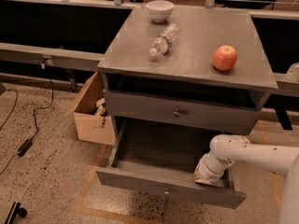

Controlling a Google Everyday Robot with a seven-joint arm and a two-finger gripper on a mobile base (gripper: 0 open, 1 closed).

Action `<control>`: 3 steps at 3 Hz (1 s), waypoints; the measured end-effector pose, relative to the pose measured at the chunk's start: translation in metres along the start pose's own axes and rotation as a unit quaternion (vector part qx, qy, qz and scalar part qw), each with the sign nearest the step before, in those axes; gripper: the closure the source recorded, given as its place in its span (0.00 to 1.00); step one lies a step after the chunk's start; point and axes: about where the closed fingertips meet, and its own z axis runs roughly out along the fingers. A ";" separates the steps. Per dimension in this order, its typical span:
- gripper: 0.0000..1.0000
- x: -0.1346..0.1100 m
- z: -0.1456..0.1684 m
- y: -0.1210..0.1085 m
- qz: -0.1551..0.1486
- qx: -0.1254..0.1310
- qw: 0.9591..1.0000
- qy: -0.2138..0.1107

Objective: Open middle drawer

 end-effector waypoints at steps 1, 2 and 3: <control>1.00 0.000 0.000 -0.001 0.000 0.000 1.000 0.000; 1.00 0.000 0.000 -0.002 0.000 0.000 1.000 0.000; 1.00 0.000 0.001 -0.002 0.000 -0.003 1.000 0.001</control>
Offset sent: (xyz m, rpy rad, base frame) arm -0.2177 0.0298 0.0295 0.1224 1.4299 0.1689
